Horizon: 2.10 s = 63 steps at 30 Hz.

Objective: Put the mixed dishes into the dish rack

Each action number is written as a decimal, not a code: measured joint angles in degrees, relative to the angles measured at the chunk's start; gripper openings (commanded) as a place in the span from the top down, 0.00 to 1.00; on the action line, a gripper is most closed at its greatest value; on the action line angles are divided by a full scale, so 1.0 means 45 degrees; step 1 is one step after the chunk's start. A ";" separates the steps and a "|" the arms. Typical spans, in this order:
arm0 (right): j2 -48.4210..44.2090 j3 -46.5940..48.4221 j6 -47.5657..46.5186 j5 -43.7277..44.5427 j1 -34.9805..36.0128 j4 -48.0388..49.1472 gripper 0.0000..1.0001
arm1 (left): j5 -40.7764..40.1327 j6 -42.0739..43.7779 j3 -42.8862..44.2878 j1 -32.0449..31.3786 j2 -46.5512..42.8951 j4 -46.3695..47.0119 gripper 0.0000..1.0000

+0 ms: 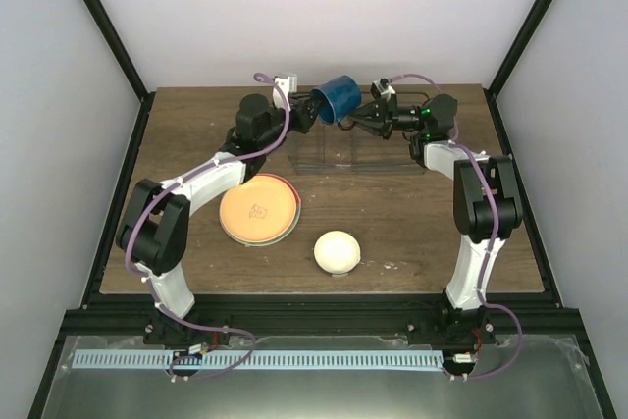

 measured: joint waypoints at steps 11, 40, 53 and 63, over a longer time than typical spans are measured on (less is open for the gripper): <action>0.0389 0.0855 -0.1739 0.0194 -0.0884 -0.1734 0.99 | -0.0233 0.0661 -0.0476 0.0355 -0.0214 -0.1564 0.39; -0.0151 0.6377 -1.9666 1.4610 -0.0806 -2.5349 0.99 | -0.6465 0.4561 0.2064 0.0923 -0.1375 -0.9321 0.21; 0.0389 0.6241 -2.0910 1.8195 0.0209 -2.6199 0.99 | -0.6455 0.4663 0.1481 0.0923 -0.1773 -0.9530 0.21; 0.0568 0.6105 -2.1716 1.9681 0.0243 -2.5704 0.99 | -0.6513 0.4668 0.1326 0.0923 -0.1778 -0.9520 0.21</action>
